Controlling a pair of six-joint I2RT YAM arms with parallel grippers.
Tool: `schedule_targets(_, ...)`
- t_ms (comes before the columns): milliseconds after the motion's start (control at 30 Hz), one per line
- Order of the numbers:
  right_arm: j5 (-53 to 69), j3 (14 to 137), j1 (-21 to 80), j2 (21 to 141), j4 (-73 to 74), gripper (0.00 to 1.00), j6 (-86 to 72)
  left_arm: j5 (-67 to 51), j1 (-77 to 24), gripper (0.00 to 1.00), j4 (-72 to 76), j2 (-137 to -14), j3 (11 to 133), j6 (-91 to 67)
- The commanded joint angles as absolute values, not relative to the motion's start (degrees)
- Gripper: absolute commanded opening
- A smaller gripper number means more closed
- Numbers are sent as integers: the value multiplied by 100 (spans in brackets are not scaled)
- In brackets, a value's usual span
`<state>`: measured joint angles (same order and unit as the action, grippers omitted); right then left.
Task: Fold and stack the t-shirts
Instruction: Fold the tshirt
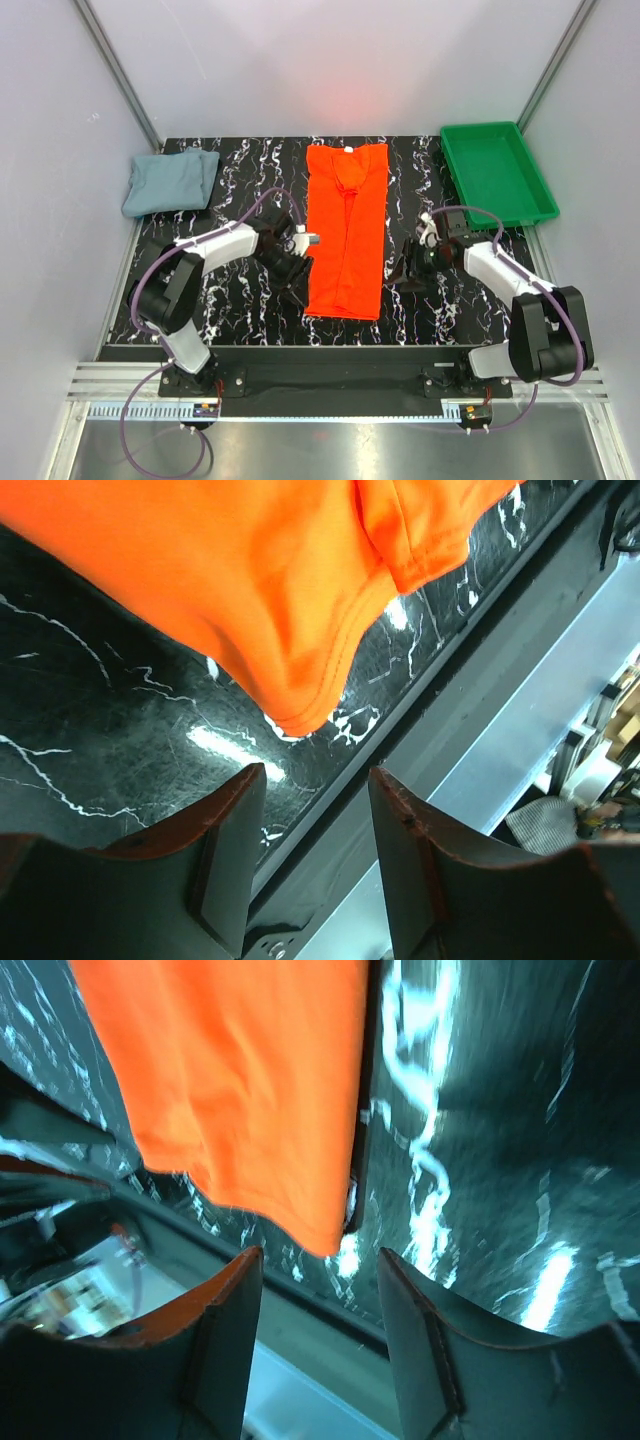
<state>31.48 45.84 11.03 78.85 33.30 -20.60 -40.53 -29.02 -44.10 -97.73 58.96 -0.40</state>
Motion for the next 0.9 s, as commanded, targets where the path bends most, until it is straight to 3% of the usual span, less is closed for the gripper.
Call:
schedule_targets(0, 3779, 4220, 1099, 7831, 3164, 56, -2680, -4095, -2769, 51, -3964, -9694, 5854, -360)
schedule_targets(367, 4219, 3735, 1177, 8323, 2505, 57, -3515, -4263, -2646, 52, -3885, -10239, 5810, -413)
schedule_targets(867, 3744, 3762, 1828, 9079, 2470, 54, -3858, -4421, -2646, 51, -3753, -10433, 5757, -536)
